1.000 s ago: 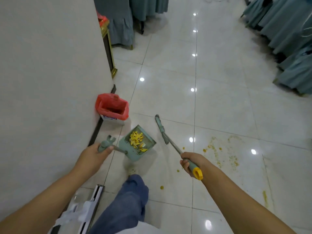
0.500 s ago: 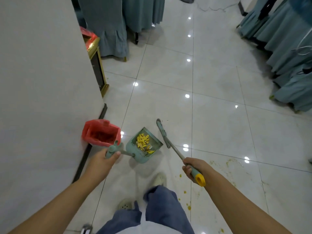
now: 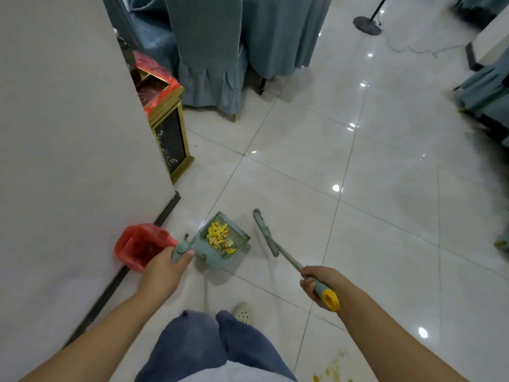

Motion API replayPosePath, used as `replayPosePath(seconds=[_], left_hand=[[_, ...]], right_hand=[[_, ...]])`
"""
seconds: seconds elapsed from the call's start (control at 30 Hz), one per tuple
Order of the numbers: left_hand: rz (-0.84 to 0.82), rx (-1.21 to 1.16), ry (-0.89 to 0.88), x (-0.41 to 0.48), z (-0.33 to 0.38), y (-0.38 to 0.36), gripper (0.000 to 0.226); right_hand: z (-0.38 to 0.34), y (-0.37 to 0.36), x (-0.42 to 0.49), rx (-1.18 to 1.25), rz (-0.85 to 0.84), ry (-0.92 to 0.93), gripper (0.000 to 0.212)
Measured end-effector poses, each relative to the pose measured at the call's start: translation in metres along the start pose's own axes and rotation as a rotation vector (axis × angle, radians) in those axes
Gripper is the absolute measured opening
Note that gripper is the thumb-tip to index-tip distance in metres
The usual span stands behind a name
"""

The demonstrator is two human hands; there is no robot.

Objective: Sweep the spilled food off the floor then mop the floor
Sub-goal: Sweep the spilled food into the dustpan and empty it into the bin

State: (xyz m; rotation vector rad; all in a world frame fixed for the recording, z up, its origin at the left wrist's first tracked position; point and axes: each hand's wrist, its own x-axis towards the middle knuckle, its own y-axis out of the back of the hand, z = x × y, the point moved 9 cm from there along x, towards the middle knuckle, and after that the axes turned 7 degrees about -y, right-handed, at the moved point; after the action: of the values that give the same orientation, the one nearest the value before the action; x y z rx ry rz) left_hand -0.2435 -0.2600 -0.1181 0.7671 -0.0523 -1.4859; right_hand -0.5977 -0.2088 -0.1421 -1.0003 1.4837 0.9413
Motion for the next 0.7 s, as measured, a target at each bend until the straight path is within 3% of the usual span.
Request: replayPosePath(seconds=[0.33, 0.7], left_hand=[[0.187, -0.25, 0.229, 0.072, 0.043, 0.009, 0.017], [0.443, -0.3, 0.293, 0.103, 0.09, 0.028, 0.02]], right_hand=[[-0.182, -0.093, 0.027, -0.226, -0.063, 0.006, 0.009], [-0.284, -0.183, 0.026, -0.379, -0.12, -0.014, 0.014]])
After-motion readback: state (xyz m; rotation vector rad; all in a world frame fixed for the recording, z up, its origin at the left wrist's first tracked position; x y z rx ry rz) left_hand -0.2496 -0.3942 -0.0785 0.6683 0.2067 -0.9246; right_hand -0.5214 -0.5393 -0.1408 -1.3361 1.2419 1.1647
